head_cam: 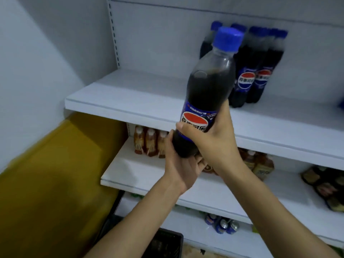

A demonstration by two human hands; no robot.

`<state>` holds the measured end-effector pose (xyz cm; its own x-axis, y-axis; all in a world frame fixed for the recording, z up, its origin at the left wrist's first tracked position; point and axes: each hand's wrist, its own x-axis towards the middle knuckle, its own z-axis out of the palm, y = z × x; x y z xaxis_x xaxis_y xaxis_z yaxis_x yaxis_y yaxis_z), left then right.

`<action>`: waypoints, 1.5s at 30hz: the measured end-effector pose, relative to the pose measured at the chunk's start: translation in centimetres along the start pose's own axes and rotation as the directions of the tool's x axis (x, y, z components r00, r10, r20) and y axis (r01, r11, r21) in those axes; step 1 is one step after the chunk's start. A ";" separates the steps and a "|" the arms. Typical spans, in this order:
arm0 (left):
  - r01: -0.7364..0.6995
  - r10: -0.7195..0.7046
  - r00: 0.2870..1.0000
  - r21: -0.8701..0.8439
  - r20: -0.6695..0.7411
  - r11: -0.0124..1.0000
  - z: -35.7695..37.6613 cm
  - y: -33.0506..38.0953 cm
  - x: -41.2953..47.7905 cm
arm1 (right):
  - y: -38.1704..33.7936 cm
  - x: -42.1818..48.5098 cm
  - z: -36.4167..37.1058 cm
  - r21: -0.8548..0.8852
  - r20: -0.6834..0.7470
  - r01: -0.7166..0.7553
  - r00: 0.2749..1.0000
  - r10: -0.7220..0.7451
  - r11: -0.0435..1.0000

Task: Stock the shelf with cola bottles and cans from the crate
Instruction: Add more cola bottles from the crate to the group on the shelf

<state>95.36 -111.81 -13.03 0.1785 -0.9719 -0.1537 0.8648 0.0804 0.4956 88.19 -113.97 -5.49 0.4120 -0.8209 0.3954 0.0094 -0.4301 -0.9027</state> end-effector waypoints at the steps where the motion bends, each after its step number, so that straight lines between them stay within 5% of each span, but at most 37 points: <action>1: 0.000 -0.002 1.000 0.080 0.018 0.997 0.6 -0.5 1.2 | 0.0 0.6 -1.3 -0.006 -0.011 -0.005 1.000 0.005 1.000; 4: -0.053 0.061 0.998 0.420 -0.006 0.906 1.9 -1.8 4.4 | 0.3 2.0 -4.9 -0.028 -0.035 -0.029 0.999 0.028 0.999; 6: -0.169 0.229 0.973 0.591 -0.028 0.789 2.6 -2.7 5.8 | 0.6 2.9 -7.4 -0.036 -0.069 -0.048 0.997 0.046 0.998; 9: -0.440 0.509 0.842 0.777 0.181 0.451 3.8 -3.7 7.3 | 1.2 4.4 -10.9 -0.030 -0.112 -0.070 0.992 0.067 0.997; 13: -0.570 0.468 0.763 0.805 0.445 0.164 5.9 -4.0 9.5 | 2.3 6.4 -14.5 -0.006 -0.137 -0.084 0.987 0.083 0.996; 17: -0.549 0.241 0.816 0.835 0.526 0.032 7.8 -5.0 11.7 | 4.5 7.9 -16.8 0.011 -0.148 -0.118 0.982 0.118 0.993; 21: -0.472 0.180 0.858 0.876 0.482 -0.098 8.2 -5.8 14.0 | 6.5 9.8 -18.7 0.017 -0.143 -0.156 0.977 0.157 0.988; 26: -0.368 0.344 0.806 0.864 0.481 -0.344 8.5 -5.5 16.7 | 8.7 13.1 -20.2 0.062 -0.198 -0.191 0.960 0.200 0.980; 29: -0.280 0.494 0.710 0.845 0.502 -0.456 8.5 -5.1 18.2 | 9.9 14.9 -20.7 0.037 -0.192 -0.172 0.965 0.176 0.984; 36: -0.106 0.788 0.540 0.953 0.296 -0.285 8.6 -3.3 20.9 | 12.3 18.0 -21.6 -0.023 -0.107 -0.120 0.987 0.117 0.992; 41: -0.132 0.769 0.626 0.989 0.131 -0.061 6.7 -2.0 22.2 | 14.1 18.4 -21.5 -0.056 -0.123 -0.058 0.991 0.051 0.997; 45: -0.188 0.780 0.609 0.982 0.144 -0.034 5.9 -1.5 22.4 | 16.3 16.8 -21.0 -0.318 -0.188 -0.047 0.982 -0.014 0.947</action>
<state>95.27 -135.05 -12.16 0.7158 -0.5612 0.4155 -0.5232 -0.0370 0.8514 76.09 -142.64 -9.98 0.2332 -0.8706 0.4331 -0.3007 -0.4881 -0.8193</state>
